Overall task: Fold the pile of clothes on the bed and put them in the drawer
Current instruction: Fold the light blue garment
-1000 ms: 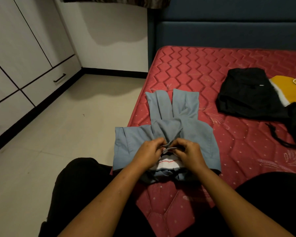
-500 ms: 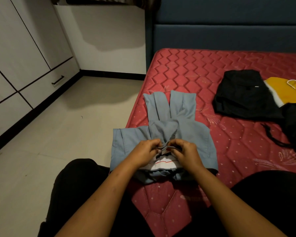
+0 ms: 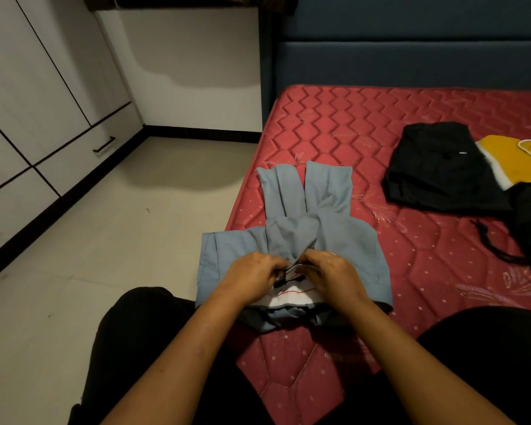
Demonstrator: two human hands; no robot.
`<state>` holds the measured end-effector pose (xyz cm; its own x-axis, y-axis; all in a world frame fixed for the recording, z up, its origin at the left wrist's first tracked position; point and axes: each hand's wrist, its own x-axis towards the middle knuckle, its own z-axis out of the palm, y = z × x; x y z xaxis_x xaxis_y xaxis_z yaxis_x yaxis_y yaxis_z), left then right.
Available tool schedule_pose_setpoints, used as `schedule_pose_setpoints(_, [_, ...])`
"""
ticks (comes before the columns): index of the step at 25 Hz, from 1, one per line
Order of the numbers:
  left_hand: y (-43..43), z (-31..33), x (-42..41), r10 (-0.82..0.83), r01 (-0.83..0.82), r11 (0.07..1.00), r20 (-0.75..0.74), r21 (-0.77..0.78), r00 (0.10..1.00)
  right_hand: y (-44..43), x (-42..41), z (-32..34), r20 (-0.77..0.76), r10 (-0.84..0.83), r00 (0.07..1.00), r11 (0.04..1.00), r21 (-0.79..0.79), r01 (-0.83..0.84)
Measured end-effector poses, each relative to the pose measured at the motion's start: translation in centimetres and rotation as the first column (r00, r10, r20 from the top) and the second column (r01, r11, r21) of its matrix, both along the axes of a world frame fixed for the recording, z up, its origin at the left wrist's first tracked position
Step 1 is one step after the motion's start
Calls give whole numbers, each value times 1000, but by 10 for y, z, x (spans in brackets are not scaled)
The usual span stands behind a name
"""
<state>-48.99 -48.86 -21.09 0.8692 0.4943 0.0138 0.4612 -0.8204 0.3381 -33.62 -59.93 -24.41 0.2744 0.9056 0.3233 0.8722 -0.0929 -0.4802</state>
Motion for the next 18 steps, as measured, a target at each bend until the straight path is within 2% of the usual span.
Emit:
schedule_pose_setpoints(4, [-1, 1, -4, -22, 23, 999, -31, 29, 999, -2, 2, -1, -47, 3, 999, 998, -58, -6])
schedule_pose_setpoints(8, [1, 0, -7, -56, 63, 997, -125, 54, 991, 0, -4, 1, -126, -20, 992, 973, -230, -10])
schedule_pose_setpoints(12, [-9, 6, -1, -47, 57, 993, -102, 100, 994, -3, -11, 4, -89, 67, 994, 985, -153, -80])
schedule_pose_setpoints(18, [-8, 2, -1, -3, 3, 995, 5, 100, 1000, 0, -5, 1, -40, 31, 999, 998, -60, -34])
